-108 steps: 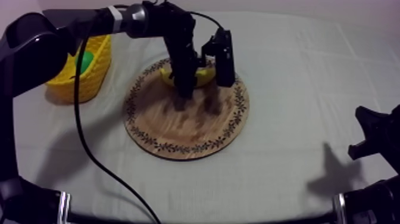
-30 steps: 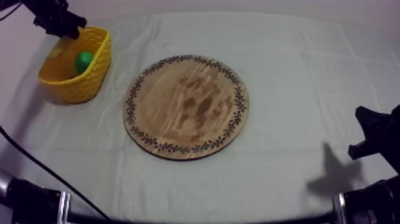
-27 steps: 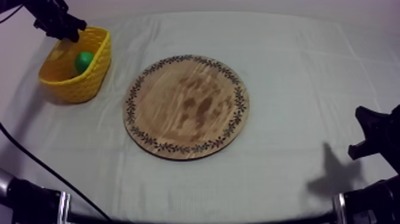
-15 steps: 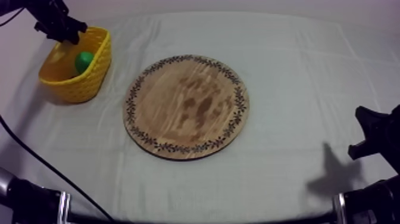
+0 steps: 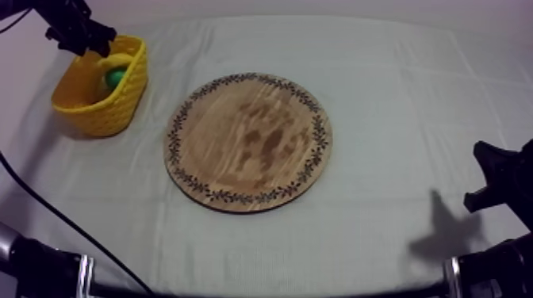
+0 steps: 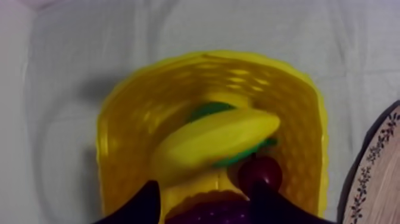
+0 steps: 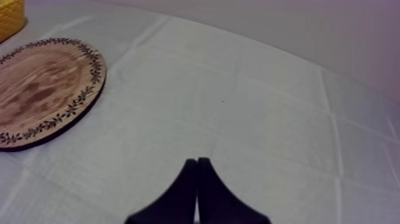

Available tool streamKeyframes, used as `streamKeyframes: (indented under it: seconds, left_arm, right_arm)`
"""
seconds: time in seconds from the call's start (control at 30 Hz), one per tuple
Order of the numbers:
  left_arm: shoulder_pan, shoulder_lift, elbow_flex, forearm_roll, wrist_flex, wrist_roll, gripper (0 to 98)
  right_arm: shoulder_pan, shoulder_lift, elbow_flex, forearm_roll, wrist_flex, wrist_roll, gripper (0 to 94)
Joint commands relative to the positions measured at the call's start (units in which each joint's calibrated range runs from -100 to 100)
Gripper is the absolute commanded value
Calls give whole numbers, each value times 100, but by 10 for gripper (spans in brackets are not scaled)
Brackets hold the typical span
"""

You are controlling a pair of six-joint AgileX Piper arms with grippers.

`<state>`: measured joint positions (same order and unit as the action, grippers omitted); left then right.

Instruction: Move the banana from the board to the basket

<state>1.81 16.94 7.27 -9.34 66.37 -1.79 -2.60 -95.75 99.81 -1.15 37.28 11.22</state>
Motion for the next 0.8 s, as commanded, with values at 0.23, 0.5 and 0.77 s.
streamKeyframes:
  seconds: [0.23, 0.5, 0.77]
  left_arm:
    - [-45, -856, 137, 97, -336, -68, 360]
    - [-224, -2283, 859, 243, -765, -368, 186]
    - [-357, -3941, 1978, 446, -888, -666, 40]
  right_arm:
    - [0, 0, -3, 0, -2, -1, 3]
    - [0, 0, -3, 0, -2, -1, 3]
    - [0, 0, -3, 0, -2, -1, 3]
